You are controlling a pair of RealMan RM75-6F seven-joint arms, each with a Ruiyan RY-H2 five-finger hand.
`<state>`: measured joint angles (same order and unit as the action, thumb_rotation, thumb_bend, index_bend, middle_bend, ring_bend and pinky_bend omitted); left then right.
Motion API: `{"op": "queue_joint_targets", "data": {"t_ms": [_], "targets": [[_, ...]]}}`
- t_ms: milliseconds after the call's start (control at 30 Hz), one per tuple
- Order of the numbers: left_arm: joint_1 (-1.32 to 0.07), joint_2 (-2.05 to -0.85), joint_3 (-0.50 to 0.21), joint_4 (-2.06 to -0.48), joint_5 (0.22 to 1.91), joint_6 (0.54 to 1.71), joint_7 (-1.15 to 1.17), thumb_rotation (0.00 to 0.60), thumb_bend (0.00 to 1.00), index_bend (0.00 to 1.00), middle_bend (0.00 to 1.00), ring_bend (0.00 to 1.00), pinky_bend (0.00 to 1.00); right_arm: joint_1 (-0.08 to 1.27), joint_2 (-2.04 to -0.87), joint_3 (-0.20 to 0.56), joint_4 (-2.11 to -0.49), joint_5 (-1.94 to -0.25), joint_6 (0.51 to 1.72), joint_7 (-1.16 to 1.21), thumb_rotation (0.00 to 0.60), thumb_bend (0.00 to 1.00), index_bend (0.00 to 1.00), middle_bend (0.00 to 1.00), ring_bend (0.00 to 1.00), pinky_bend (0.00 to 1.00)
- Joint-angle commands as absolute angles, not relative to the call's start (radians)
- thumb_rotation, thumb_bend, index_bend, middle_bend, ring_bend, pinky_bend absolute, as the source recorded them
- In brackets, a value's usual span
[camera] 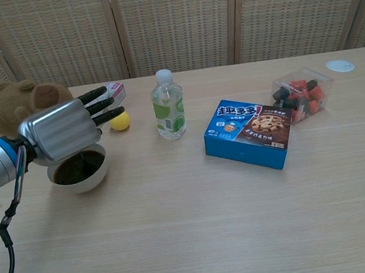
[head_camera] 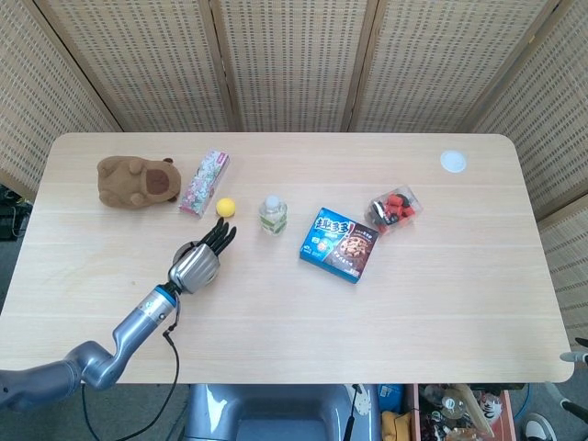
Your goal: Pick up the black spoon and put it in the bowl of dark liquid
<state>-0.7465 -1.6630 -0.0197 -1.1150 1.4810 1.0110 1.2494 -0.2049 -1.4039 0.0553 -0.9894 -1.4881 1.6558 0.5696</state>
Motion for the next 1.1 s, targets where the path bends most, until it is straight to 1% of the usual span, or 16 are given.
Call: {"op": "queue_joint_targets", "data": {"t_ms": [33, 167, 367, 800, 1100], "targets": [[-0.752, -1.679, -0.036, -1.095, 1.461, 1.005, 1.257, 0.6, 0.47, 0.58, 0.0, 0.0, 0.0, -0.205, -1.405, 0.056, -0.988, -1.488, 1.656, 0.57, 0.6, 0.3, 0.46, 0.34, 0.22, 0.31], [-0.748, -1.68, -0.051, -1.081, 1.434, 1.006, 1.253, 0.6, 0.47, 0.57, 0.0, 0.0, 0.0, -0.204, -1.406, 0.055, -0.986, -1.488, 1.653, 0.571, 0.6, 0.3, 0.46, 0.34, 0.22, 0.31], [-0.733, -1.657, -0.039, -1.093, 1.427, 1.014, 1.239, 0.6, 0.47, 0.58, 0.0, 0.0, 0.0, -0.202, -1.408, 0.055, -0.983, -1.491, 1.652, 0.572, 0.6, 0.3, 0.46, 0.34, 0.22, 0.31], [-0.699, -1.62, -0.048, -1.188, 1.416, 1.076, 1.17, 0.6, 0.47, 0.57, 0.0, 0.0, 0.0, -0.201, -1.405, 0.055, -0.989, -1.496, 1.658, 0.569, 0.6, 0.3, 0.46, 0.34, 0.22, 0.31], [-0.689, -1.623, -0.038, -1.193, 1.389, 1.062, 1.196, 0.6, 0.47, 0.57, 0.0, 0.0, 0.0, -0.201, -1.402, 0.055, -0.996, -1.497, 1.66, 0.565, 0.6, 0.3, 0.46, 0.34, 0.22, 0.31]]}}
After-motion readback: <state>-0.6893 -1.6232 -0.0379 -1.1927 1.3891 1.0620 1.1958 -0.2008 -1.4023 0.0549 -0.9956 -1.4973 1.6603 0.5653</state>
